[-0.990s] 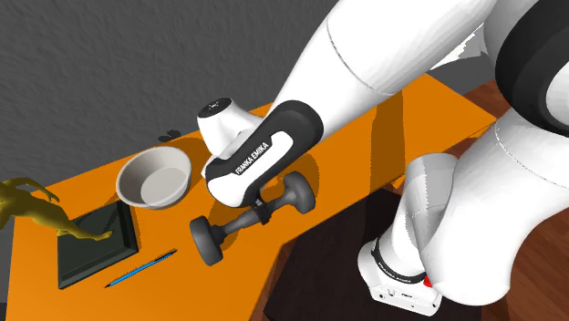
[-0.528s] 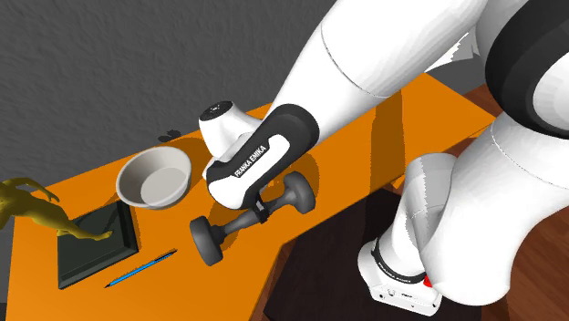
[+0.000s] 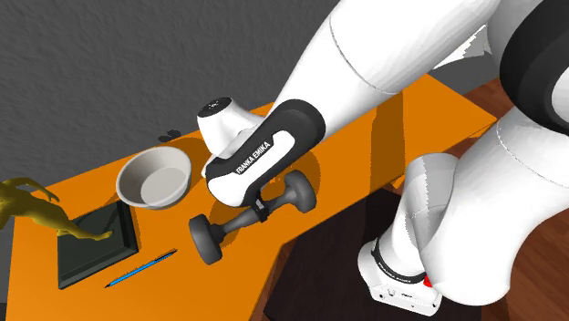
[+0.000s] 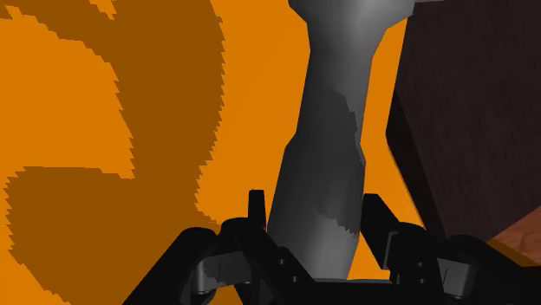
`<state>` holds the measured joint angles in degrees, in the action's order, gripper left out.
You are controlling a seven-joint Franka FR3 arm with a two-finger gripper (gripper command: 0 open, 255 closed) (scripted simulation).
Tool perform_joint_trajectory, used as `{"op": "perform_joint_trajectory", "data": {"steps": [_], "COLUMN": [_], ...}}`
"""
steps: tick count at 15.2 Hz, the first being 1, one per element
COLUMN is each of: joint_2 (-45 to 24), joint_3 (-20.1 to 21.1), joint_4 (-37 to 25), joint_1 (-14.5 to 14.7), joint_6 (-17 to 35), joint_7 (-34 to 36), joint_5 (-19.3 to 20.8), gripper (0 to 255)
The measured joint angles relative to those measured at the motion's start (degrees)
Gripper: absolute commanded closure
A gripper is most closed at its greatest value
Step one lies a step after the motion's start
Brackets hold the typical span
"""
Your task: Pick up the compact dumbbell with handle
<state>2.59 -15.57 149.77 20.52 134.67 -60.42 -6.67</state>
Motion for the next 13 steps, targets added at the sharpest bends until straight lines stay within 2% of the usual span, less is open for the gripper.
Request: {"op": "perform_joint_trajectory", "data": {"steps": [13], "joint_2": [8.88], "joint_3": [0.36], "joint_4": [-2.6], "joint_1": [-0.73], "joint_6": [-10.94], "joint_7": [3.43], "joint_5": [3.69], "gripper": [255]}}
